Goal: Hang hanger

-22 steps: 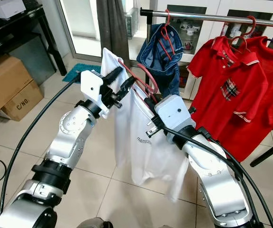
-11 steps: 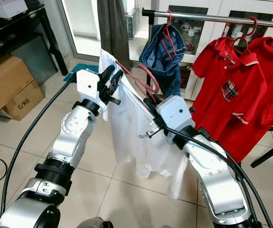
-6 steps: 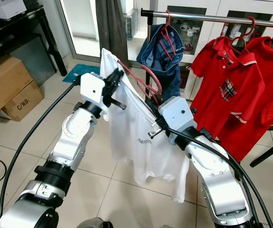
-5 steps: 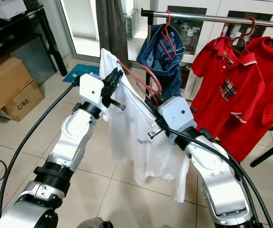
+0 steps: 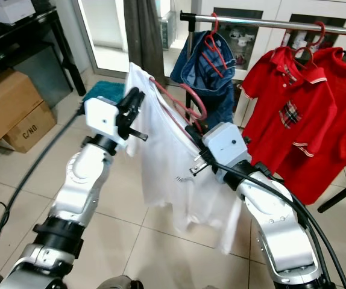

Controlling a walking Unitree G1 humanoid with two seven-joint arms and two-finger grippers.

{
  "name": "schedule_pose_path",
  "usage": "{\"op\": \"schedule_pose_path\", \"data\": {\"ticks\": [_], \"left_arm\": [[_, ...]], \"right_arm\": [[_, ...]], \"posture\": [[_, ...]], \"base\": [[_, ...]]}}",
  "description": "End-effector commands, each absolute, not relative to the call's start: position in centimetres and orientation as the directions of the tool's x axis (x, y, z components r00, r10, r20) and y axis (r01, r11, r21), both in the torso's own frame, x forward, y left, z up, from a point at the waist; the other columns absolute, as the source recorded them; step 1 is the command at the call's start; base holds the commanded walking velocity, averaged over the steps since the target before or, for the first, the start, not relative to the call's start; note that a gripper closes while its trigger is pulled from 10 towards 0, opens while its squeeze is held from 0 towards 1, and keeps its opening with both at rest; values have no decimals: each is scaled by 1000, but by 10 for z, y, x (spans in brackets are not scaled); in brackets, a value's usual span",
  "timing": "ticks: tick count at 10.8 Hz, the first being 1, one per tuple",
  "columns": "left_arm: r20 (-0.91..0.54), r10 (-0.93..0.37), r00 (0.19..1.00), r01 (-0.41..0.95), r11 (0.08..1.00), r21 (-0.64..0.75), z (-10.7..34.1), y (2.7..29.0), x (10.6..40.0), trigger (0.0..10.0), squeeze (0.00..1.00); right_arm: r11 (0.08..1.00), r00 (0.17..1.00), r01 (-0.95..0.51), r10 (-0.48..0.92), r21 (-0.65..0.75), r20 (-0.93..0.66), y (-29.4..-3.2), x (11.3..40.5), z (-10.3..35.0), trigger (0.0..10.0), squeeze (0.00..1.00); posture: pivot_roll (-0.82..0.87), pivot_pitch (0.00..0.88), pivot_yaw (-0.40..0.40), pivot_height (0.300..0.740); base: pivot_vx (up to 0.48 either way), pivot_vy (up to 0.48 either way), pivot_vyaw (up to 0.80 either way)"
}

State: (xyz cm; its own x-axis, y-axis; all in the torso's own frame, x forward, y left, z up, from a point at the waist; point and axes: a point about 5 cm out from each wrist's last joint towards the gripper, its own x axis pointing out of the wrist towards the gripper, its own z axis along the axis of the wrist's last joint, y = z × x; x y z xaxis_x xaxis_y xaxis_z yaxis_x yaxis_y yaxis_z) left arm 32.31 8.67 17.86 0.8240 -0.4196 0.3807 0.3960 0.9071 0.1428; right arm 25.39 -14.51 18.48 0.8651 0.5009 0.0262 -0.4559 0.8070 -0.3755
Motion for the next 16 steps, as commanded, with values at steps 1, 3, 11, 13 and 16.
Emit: {"op": "schedule_pose_path", "data": {"ticks": [1, 3, 11, 13, 16], "left_arm": [[374, -422, 826, 397, 906, 145, 179, 89, 323, 10000, 1000], [367, -424, 828, 396, 905, 152, 182, 88, 327, 10000, 1000], [309, -479, 821, 445, 878, 177, 185, 75, 342, 0, 0], [298, -471, 830, 437, 882, 175, 183, 76, 343, 0, 0], [256, -491, 833, 455, 870, 188, 178, 75, 346, 0, 0]], "right_arm": [[807, 861, -444, 505, -389, 65, -147, 255, 193, 0, 0], [807, 860, -444, 506, -390, 68, -147, 255, 193, 0, 0], [807, 858, -444, 508, -389, 76, -147, 255, 195, 0, 0], [807, 857, -445, 509, -389, 76, -147, 255, 195, 0, 0], [807, 855, -447, 513, -387, 83, -147, 255, 197, 0, 0]], "posture": [[-21, 0, 51, 740], [-24, 0, 54, 740], [-29, 0, 53, 740], [-30, 0, 52, 740], [-32, 0, 49, 740]], "base": [[0, 0, 0], [0, 0, 0], [0, 0, 0], [0, 0, 0], [0, 0, 0]]}}
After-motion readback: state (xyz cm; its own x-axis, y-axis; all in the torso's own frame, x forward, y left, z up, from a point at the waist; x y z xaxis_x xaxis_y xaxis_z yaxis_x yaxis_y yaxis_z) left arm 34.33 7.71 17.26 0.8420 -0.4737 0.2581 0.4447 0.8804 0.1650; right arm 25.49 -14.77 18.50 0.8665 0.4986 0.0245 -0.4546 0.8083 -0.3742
